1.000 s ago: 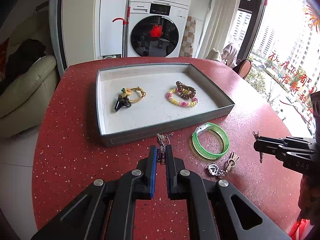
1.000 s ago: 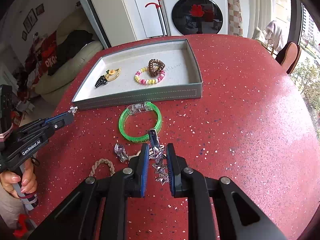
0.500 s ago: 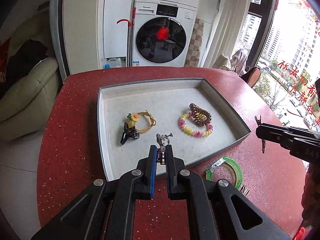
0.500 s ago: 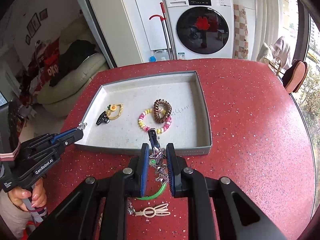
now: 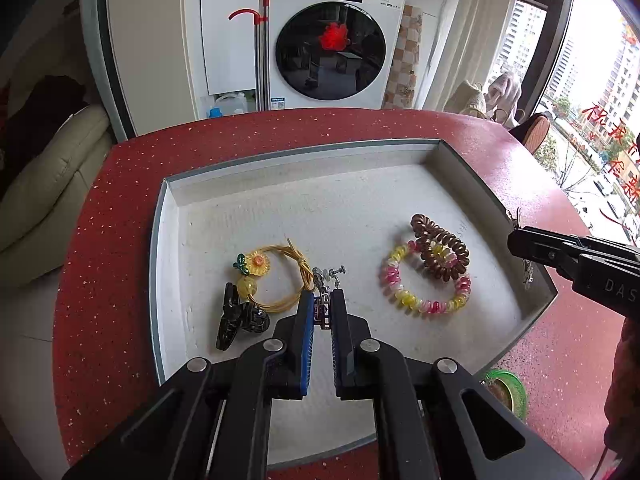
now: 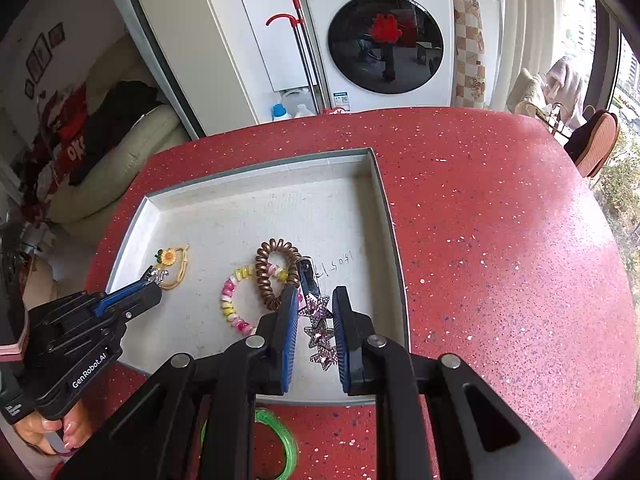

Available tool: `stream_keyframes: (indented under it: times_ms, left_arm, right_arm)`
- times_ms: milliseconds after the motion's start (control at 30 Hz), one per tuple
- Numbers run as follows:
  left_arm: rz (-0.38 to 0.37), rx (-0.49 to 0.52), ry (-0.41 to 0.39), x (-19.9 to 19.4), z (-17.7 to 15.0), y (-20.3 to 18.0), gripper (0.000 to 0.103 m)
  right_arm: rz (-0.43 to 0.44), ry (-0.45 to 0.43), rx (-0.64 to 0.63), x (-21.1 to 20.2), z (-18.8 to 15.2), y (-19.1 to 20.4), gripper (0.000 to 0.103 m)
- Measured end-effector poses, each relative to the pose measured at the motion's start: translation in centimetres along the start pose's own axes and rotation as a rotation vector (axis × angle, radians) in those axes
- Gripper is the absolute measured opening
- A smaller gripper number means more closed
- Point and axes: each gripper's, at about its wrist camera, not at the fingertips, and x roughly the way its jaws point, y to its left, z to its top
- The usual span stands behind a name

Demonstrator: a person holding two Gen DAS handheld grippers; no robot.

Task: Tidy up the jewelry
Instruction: 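Carry the silver charm and star hair clip into the white tray, then open the right tool to drop the star clip while the left tool releases the charm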

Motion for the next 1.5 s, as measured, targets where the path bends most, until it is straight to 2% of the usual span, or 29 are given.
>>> stream_keyframes:
  times_ms: [400, 533, 700, 767, 800, 867, 900, 1133, 1500]
  left_arm:
    - [0.109, 0.058, 0.001, 2.1, -0.5, -0.9, 0.027]
    - [0.162, 0.094, -0.020, 2.4, -0.9, -1.3, 0.027]
    - [0.183, 0.105, -0.027, 2.5, -0.9, -1.5, 0.027]
    - [0.187, 0.096, -0.031, 2.3, -1.0, -1.5, 0.027]
    - [0.186, 0.092, -0.039, 2.0, -1.1, -1.5, 0.027]
    - [0.179, 0.087, -0.047, 1.7, -1.1, -1.6, 0.027]
    - [0.177, 0.086, -0.048, 1.5, -1.2, -1.6, 0.027]
    - [0.168, 0.086, -0.066, 0.5, -1.2, -1.9, 0.027]
    - [0.151, 0.051, -0.069, -0.5, -1.2, -1.3, 0.027]
  right_arm:
    - [-0.033, 0.046, 0.034, 3.5, 0.1, -0.9, 0.019]
    - [-0.036, 0.061, 0.044, 4.3, -0.3, -0.9, 0.019]
    - [-0.048, 0.046, 0.039, 4.3, -0.3, -0.7, 0.020]
    - [-0.035, 0.047, 0.048, 4.2, -0.4, -0.8, 0.024]
    - [-0.029, 0.043, 0.054, 4.1, -0.4, -0.9, 0.030]
    - [-0.018, 0.023, 0.065, 3.5, -0.5, -1.0, 0.049]
    - [-0.014, 0.011, 0.069, 3.1, -0.5, -1.0, 0.052]
    - [0.035, -0.050, 0.094, 0.6, -1.0, -0.8, 0.060]
    - [0.068, -0.071, 0.115, -1.3, -2.0, -0.8, 0.060]
